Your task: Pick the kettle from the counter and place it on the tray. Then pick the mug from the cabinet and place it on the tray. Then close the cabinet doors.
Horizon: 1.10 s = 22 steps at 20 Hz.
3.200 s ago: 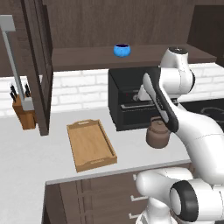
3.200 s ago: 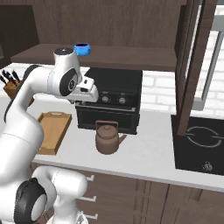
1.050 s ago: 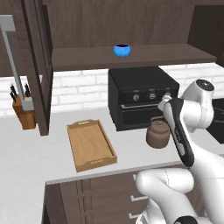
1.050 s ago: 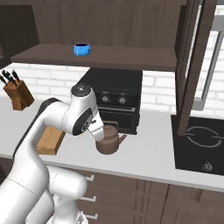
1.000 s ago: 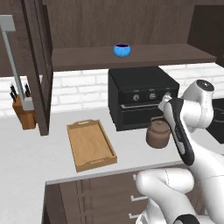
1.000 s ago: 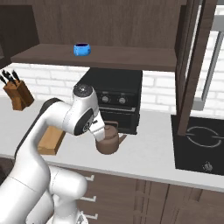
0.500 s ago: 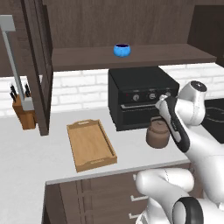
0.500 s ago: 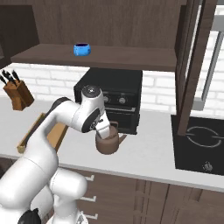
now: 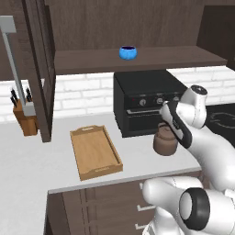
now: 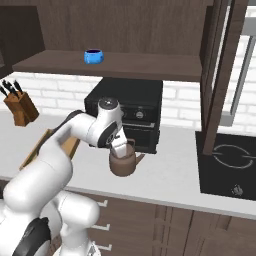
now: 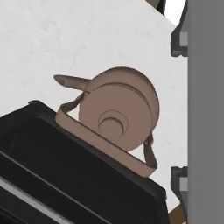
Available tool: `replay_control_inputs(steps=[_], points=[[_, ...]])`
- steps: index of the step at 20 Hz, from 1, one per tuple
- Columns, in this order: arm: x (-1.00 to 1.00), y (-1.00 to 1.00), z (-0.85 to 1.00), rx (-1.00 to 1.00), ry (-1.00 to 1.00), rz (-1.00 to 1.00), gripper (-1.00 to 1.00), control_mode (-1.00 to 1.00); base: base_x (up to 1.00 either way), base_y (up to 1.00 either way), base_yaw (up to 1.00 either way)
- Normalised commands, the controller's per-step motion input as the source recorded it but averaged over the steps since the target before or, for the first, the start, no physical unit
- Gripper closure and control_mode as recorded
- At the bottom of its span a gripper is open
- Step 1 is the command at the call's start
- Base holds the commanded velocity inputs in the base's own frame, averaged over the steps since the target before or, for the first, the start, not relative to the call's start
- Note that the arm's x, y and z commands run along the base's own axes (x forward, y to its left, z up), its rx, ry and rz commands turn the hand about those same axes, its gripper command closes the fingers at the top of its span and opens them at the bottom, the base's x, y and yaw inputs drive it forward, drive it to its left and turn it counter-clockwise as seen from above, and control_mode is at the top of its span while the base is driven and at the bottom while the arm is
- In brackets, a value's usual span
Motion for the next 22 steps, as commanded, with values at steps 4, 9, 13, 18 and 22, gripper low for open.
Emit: replay_control_inputs(steps=[4, 9, 13, 18, 22], points=[[0.3, -0.01, -0.12, 0.0, 0.09, 0.0, -1.0, -1.0, 0.0, 0.0, 0.0], [0.24, -0.04, -0.04, 0.01, 0.06, 0.0, -1.0, -1.0, 0.0, 0.0, 0.0], [0.25, -0.01, -0.13, 0.0, 0.08, 0.0, -1.0, -1.0, 0.0, 0.0, 0.0], [0.21, 0.0, -0.29, 0.0, 0.06, 0.0, -1.0, -1.0, 0.0, 0.0, 0.0], [0.14, 0.0, -0.17, 0.02, 0.01, 0.0, -1.0, -1.0, 0.0, 0.0, 0.0]])
